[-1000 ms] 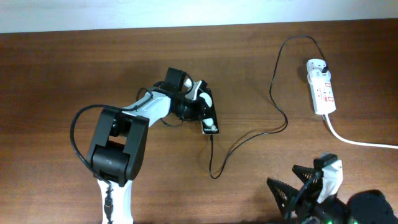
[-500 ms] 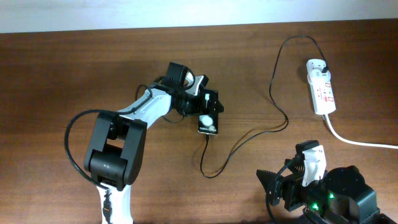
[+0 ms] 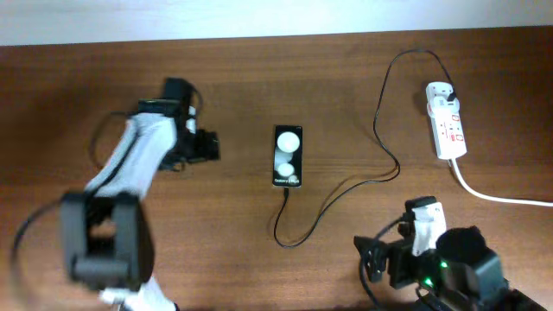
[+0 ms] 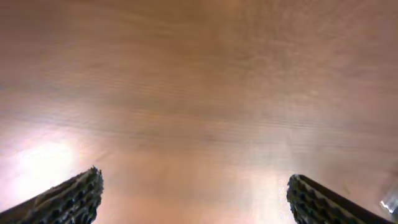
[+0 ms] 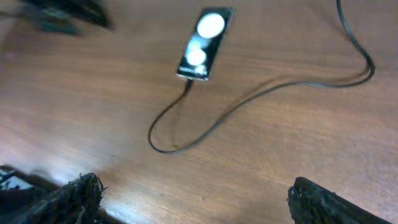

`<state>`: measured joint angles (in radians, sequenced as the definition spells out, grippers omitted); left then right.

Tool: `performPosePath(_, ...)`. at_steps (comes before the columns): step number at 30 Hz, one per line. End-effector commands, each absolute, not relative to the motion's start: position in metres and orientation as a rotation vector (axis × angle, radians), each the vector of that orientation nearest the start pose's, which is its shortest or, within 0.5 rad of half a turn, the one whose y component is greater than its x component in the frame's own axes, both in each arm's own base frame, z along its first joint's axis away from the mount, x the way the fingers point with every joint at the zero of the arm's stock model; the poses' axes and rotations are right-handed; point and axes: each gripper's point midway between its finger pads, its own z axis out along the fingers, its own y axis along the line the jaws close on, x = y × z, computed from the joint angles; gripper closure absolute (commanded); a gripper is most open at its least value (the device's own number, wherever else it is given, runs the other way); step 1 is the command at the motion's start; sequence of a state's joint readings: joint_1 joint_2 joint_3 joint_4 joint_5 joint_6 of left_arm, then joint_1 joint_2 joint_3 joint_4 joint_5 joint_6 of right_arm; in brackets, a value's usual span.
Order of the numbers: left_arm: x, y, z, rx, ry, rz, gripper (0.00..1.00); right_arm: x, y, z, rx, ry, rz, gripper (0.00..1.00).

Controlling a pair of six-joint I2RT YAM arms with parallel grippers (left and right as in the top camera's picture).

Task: Plug charger to phone and switch on socket
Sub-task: 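Release the phone and move the right gripper to the power strip, then press the red switch beside the charger plug with the right gripper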

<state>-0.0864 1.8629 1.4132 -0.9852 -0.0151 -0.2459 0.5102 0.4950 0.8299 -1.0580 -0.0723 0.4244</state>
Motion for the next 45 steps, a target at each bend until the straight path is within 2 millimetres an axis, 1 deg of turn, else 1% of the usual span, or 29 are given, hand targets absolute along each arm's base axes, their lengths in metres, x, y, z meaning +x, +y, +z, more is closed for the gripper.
performPosePath(1, 0.344, 0.001, 0.193, -0.289, 2.718, -0.011, 0.01, 0.167, 0.101, 0.179, 0.082, 2.447, 0.558, 0.01)
performPosePath(2, 0.313, 0.000, 0.246, -0.224, 2.588, -0.022, 0.01, 0.180, 0.108, 0.161, 0.088, 2.491, 0.535, 0.01)
performPosePath(3, 0.292, -0.001, 0.271, -0.203, 2.513, -0.031, 0.01, 0.190, 0.113, 0.150, 0.091, 2.532, 0.511, 0.01)
performPosePath(4, 0.266, -0.002, 0.296, -0.176, 2.434, -0.039, 0.01, 0.199, 0.118, 0.141, 0.093, 2.565, 0.493, 0.01)
performPosePath(5, 0.233, -0.001, 0.318, -0.163, 2.341, -0.046, 0.01, 0.212, 0.124, 0.122, 0.105, 2.630, 0.453, 0.07)
performPosePath(6, 0.195, 0.001, 0.333, -0.161, 2.259, -0.049, 0.01, 0.225, 0.120, 0.099, 0.163, 2.731, 0.374, 0.41)
performPosePath(7, 0.160, 0.002, 0.340, -0.152, 2.203, -0.053, 0.01, 0.238, 0.110, 0.082, 0.253, 2.817, 0.297, 0.62)
performPosePath(8, 0.131, 0.005, 0.340, -0.145, 2.169, -0.038, 0.01, 0.251, 0.098, 0.075, 0.331, 2.869, 0.243, 0.77)
performPosePath(9, 0.104, 0.012, 0.335, -0.164, 2.148, -0.004, 0.01, 0.264, 0.082, 0.074, 0.438, 2.908, 0.196, 0.90)
performPosePath(10, 0.083, 0.015, 0.328, -0.173, 2.137, 0.012, 0.01, 0.281, 0.059, 0.080, 0.570, 2.921, 0.159, 0.96)
performPosePath(11, 0.064, 0.016, 0.318, -0.173, 2.150, 0.014, 0.01, 0.297, 0.040, 0.090, 0.621, 2.901, 0.147, 0.96)
performPosePath(12, 0.049, 0.016, 0.307, -0.173, 2.183, 0.018, 0.01, 0.313, 0.017, 0.105, 0.714, 2.854, 0.143, 0.96)
performPosePath(13, 0.041, 0.016, 0.300, -0.173, 2.204, 0.020, 0.01, 0.327, -0.005, 0.120, 0.802, 2.790, 0.146, 0.96)
performPosePath(14, 0.041, 0.015, 0.299, -0.172, 2.205, 0.007, 0.01, 0.342, -0.035, 0.139, 0.901, 2.696, 0.145, 0.96)
performPosePath(15, 0.041, 0.015, 0.300, -0.173, 2.205, 0.011, 0.01, 0.350, -0.071, 0.158, 1.011, 2.603, 0.132, 0.96)
performPosePath(17, 0.041, 0.015, 0.299, -0.173, 2.205, 0.010, 0.01, 0.354, -0.111, 0.174, 1.136, 2.530, 0.109, 0.96)
performPosePath(18, 0.041, 0.015, 0.300, -0.173, 2.204, 0.009, 0.01, 0.362, -0.136, 0.180, 1.203, 2.497, 0.094, 0.96)
performPosePath(19, 0.041, 0.015, 0.300, -0.166, 2.203, 0.006, 0.01, 0.369, -0.149, 0.179, 1.238, 2.494, 0.082, 0.96)
performPosePath(20, 0.041, 0.014, 0.300, -0.147, 2.205, -0.003, 0.01, 0.380, -0.167, 0.173, 1.287, 2.517, 0.044, 0.96)
performPosePath(22, 0.042, 0.012, 0.300, -0.089, 2.208, -0.033, 0.01, 0.400, -0.186, 0.155, 1.284, 2.593, -0.043, 0.96)
performPosePath(25, 0.043, 0.011, 0.301, -0.078, 2.202, -0.044, 0.01, 0.427, -0.198, 0.119, 1.250, 2.680, -0.047, 0.96)
performPosePath(27, 0.043, 0.011, 0.301, -0.078, 2.202, -0.044, 0.01, 0.441, -0.200, 0.105, 1.237, 2.666, -0.022, 0.96)
performPosePath(29, 0.043, 0.011, 0.302, -0.078, 2.199, -0.044, 0.01, 0.455, -0.193, 0.097, 1.194, 2.664, 0.073, 0.96)
performPosePath(32, 0.044, 0.011, 0.303, -0.078, 2.193, -0.044, 0.01, 0.460, -0.194, 0.077, 1.200, 2.680, 0.082, 0.96)
performPosePath(34, 0.044, 0.011, 0.303, -0.078, 2.193, -0.044, 0.01, 0.468, -0.189, 0.067, 1.184, 2.683, 0.114, 0.96)
performPosePath(35, 0.044, 0.011, 0.303, -0.078, 2.193, -0.044, 0.01, 0.476, -0.183, 0.063, 1.149, 2.688, 0.121, 0.96)
performPosePath(38, 0.044, 0.011, 0.303, -0.078, 2.192, -0.045, 0.01, 0.483, -0.174, 0.050, 1.121, 2.705, 0.118, 0.96)
performPosePath(42, 0.044, 0.011, 0.303, -0.078, 2.190, -0.044, 0.01, 0.485, -0.181, 0.044, 1.124, 2.699, 0.063, 0.96)
performPosePath(45, 0.045, 0.011, 0.303, -0.078, 2.189, -0.044, 0.01, 0.482, -0.181, 0.036, 1.132, 2.716, 0.056, 0.96)
